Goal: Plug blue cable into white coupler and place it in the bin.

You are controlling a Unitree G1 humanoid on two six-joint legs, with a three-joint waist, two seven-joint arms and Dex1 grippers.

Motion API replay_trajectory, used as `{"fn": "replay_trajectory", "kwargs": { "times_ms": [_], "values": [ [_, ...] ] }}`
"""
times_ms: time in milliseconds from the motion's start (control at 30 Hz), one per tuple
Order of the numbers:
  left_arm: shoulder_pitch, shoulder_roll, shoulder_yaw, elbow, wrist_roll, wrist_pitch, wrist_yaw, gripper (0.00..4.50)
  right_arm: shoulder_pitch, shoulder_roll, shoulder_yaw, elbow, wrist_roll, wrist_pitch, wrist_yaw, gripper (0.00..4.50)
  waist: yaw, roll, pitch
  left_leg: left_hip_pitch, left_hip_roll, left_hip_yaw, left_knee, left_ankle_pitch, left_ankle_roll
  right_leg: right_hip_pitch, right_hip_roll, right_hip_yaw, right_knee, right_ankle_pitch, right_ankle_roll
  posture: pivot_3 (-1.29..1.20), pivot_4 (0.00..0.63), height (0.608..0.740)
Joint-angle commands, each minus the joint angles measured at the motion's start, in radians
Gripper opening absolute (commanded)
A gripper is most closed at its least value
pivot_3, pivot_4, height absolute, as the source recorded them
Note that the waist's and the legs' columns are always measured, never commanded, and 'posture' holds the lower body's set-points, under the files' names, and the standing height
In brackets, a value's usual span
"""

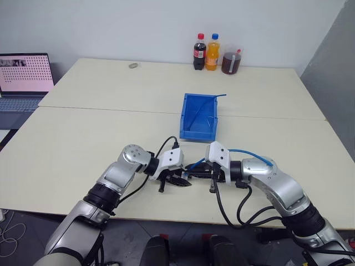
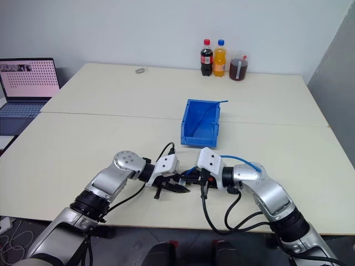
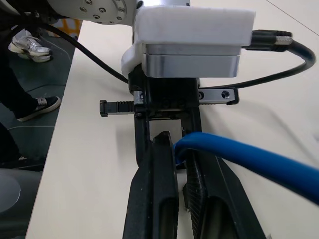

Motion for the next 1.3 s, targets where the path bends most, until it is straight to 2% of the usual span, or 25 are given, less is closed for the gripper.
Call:
{"fn": "replay_trajectory", "kwargs": {
  "times_ms": [33,667,900,1000,1300],
  "values": [
    [0.021,-0.005,-0.025,-0.004,0.032,0.009,0.001,0.81,-0.02,0.002,-0.025,-0.012,0.012,0.015,0.005,0.0,0.0,0.0,0.0,0.0,0.0,0.0,0.0,0.0,0.0,0.0,0.0,0.0,0.0,0.0,0.0,0.0,0.15,0.74],
    [0.02,-0.011,-0.024,-0.001,0.045,0.008,0.02,0.81,-0.071,-0.049,0.057,-0.002,-0.074,0.023,0.064,0.0,0.001,0.0,0.0,0.001,0.0,0.0,0.0,0.0,0.0,0.001,0.0,0.0,0.0,0.0,0.0,0.0,0.15,0.74],
    [0.015,-0.011,-0.032,-0.006,0.061,0.01,0.026,0.81,-0.138,-0.018,0.107,0.007,-0.097,0.066,0.077,0.0,0.0,0.001,-0.001,0.003,0.0,0.0,0.0,0.0,0.0,0.003,0.0,0.0,0.0,0.0,0.0,0.0,0.15,0.74],
    [0.013,-0.012,-0.034,-0.004,0.065,0.01,0.027,0.81,-0.164,0.007,0.126,0.028,-0.106,0.075,0.075,0.0,-0.003,0.001,-0.001,0.009,0.0,-0.001,0.0,0.0,0.0,0.01,0.0,-0.001,-0.001,0.0,0.0,0.0,0.15,0.74],
    [0.018,-0.014,-0.028,-0.004,0.069,0.018,0.035,0.81,-0.159,0.003,0.15,0.034,-0.127,0.073,0.107,0.0,-0.002,0.001,-0.001,0.013,0.0,0.0,0.0,0.0,0.0,0.012,0.0,0.0,-0.001,0.0,0.0,0.0,0.15,0.74]
  ]
}}
